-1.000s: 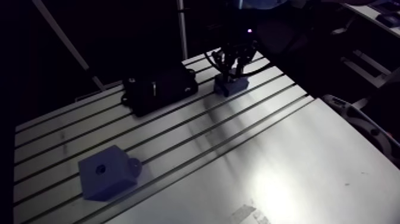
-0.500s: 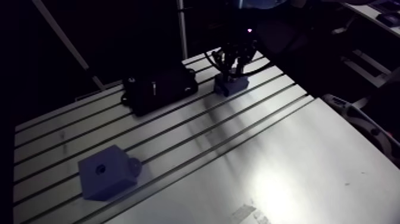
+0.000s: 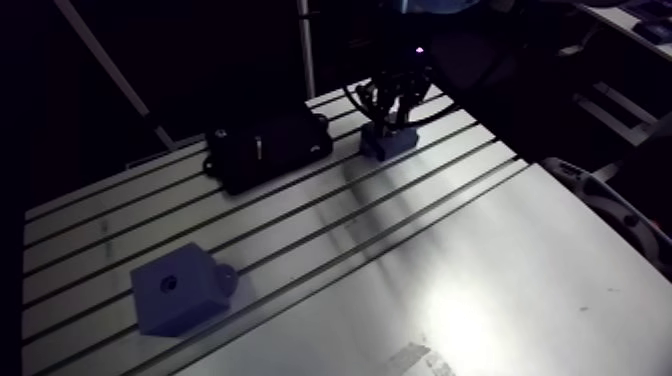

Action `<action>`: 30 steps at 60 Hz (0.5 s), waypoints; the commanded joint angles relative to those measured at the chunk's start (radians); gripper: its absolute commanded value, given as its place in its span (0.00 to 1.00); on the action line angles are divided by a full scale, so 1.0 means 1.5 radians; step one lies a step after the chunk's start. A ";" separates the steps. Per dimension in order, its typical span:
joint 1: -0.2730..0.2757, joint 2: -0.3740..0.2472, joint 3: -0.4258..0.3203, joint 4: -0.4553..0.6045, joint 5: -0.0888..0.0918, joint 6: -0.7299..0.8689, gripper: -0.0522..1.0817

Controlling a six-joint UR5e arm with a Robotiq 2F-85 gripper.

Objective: Pick up the bearing and press it into the housing until flush.

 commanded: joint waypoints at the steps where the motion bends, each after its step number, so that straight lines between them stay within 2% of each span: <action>1: 0.000 0.000 -0.002 0.000 -0.001 0.000 0.82; 6: 0.000 0.000 -0.001 0.000 -0.001 -0.001 0.77; 7: 0.000 -0.001 0.000 0.000 -0.001 -0.001 0.72; 8: 0.000 -0.001 0.000 0.000 -0.001 -0.001 0.72; 10: 0.000 -0.001 0.001 0.001 -0.001 -0.001 0.58; 12: 0.000 -0.001 0.001 0.001 -0.001 -0.001 0.58; 13: 0.000 -0.001 0.001 0.000 -0.001 -0.001 0.52; 14: 0.000 -0.001 0.001 0.000 -0.001 -0.001 0.52; 15: 0.000 -0.001 0.002 0.000 -0.004 -0.001 0.45; 16: 0.000 -0.002 0.002 0.000 -0.007 0.000 0.33; 17: 0.000 -0.002 0.002 0.000 -0.007 0.000 0.33; 18: 0.001 -0.003 0.001 0.000 -0.010 0.000 0.25; 19: 0.001 -0.003 0.001 0.000 -0.010 0.000 0.25; 20: 0.001 -0.003 0.000 0.000 -0.013 0.001 0.19; 26: 0.002 -0.009 -0.003 0.000 -0.015 0.001 0.11; 30: 0.002 -0.014 -0.007 0.002 -0.015 0.001 0.10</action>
